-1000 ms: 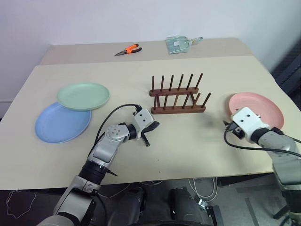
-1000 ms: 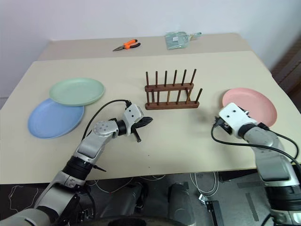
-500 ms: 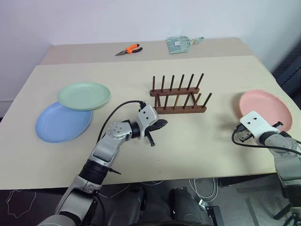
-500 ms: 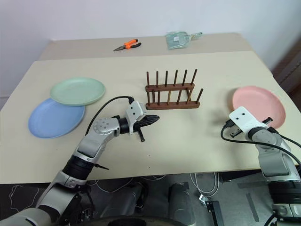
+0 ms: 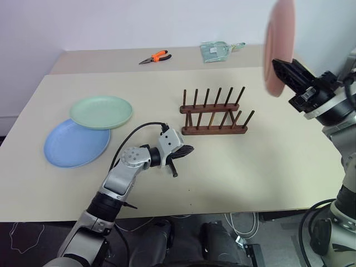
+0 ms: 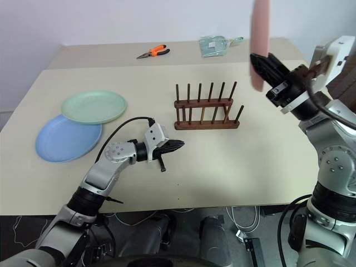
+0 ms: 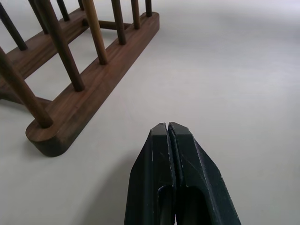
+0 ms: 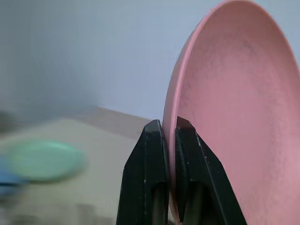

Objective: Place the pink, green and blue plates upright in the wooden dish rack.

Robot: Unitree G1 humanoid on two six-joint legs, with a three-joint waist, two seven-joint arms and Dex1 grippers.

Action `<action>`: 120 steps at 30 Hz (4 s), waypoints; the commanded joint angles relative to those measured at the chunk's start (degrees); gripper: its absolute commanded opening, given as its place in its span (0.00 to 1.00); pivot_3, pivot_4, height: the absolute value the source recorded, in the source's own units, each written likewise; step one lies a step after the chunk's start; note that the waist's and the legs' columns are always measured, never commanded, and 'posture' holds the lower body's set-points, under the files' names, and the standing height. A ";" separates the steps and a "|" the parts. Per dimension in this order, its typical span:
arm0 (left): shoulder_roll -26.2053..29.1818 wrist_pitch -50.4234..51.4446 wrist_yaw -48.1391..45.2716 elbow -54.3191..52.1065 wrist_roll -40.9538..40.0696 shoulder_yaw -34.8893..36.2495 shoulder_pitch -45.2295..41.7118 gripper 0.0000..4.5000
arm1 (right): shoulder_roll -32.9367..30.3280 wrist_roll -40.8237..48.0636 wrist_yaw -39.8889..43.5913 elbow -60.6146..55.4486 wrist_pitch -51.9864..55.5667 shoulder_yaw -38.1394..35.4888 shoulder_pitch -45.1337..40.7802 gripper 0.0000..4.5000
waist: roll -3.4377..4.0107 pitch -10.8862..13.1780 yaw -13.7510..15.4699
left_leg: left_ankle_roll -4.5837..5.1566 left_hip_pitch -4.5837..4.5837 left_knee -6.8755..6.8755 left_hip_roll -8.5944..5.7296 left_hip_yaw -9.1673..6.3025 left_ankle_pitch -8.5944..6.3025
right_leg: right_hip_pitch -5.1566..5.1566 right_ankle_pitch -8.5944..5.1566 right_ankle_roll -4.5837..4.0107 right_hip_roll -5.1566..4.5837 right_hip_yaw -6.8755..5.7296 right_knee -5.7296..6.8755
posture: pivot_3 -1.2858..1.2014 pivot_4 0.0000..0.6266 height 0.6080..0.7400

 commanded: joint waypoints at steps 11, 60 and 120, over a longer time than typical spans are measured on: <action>0.27 -0.37 0.43 -2.86 -0.54 0.31 0.71 0.00 | -1.53 6.80 6.93 16.77 4.65 2.70 -6.55 0.01 | 0.02 0.00 -0.52 | 0.01 -0.09 -0.02 0.01 0.06 0.01 | -0.17 0.04 0.07 -0.01 0.02 0.05 | 0.52 0.24 0.84; -8.74 37.92 64.01 -13.29 -25.67 63.00 -11.62 0.75 | -4.90 -36.07 12.79 -0.76 -21.05 33.42 1.75 1.00 | -0.40 -0.03 0.16 | -0.42 -0.72 0.28 0.00 0.07 0.24 | -0.78 0.18 0.26 0.18 -0.03 0.25 | 0.52 0.24 0.84; 12.57 2.57 26.81 -10.00 -8.04 20.64 -1.65 0.55 | 17.59 -34.14 -1.01 -3.70 -18.61 21.73 -0.58 0.00 | -0.56 -0.06 -0.68 | -0.64 -0.50 0.08 0.06 0.09 0.39 | -0.79 0.31 0.01 0.40 0.24 0.39 | 0.52 0.24 0.84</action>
